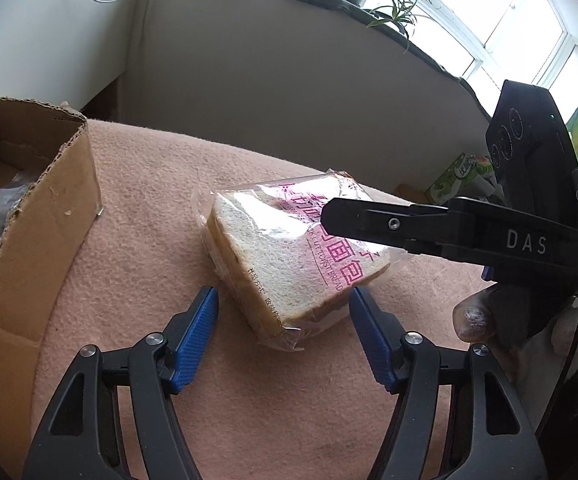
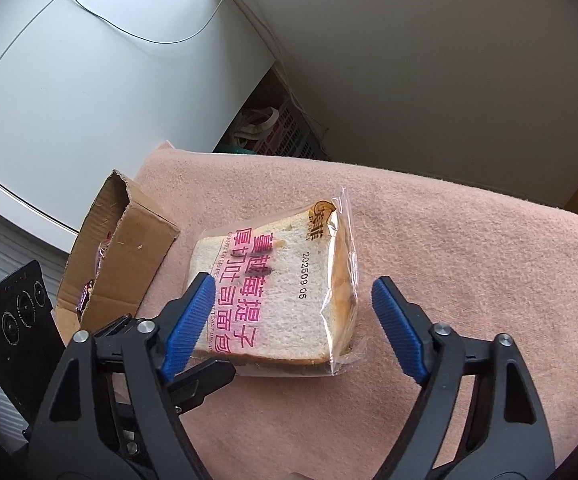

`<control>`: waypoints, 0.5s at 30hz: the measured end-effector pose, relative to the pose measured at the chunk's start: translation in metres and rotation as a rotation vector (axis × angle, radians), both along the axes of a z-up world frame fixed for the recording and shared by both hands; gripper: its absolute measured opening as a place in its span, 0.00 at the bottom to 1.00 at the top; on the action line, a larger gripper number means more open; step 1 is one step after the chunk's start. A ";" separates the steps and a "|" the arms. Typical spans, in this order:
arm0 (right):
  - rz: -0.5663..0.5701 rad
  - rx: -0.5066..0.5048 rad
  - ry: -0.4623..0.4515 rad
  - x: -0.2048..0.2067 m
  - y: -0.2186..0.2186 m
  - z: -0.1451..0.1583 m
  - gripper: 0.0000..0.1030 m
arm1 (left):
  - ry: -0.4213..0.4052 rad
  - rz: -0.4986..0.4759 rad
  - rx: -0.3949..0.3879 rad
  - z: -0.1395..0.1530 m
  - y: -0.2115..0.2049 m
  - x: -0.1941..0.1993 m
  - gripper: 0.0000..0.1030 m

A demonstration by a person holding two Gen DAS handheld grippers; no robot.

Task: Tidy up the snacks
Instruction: 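Close the right gripper on the bread loaf bag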

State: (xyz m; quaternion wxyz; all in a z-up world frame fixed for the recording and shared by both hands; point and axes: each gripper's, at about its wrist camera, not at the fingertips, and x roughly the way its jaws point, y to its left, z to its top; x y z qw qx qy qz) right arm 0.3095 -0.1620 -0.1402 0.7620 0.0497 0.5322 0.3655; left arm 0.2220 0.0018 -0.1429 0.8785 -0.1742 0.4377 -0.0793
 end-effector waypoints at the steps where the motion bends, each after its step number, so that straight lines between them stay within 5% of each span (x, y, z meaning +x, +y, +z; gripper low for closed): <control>1: 0.003 -0.002 0.009 0.000 0.001 -0.002 0.69 | 0.002 -0.005 -0.001 0.000 0.000 0.001 0.58; 15: -0.015 -0.001 -0.009 -0.015 -0.010 0.008 0.57 | -0.038 -0.019 0.030 0.016 -0.014 -0.003 0.54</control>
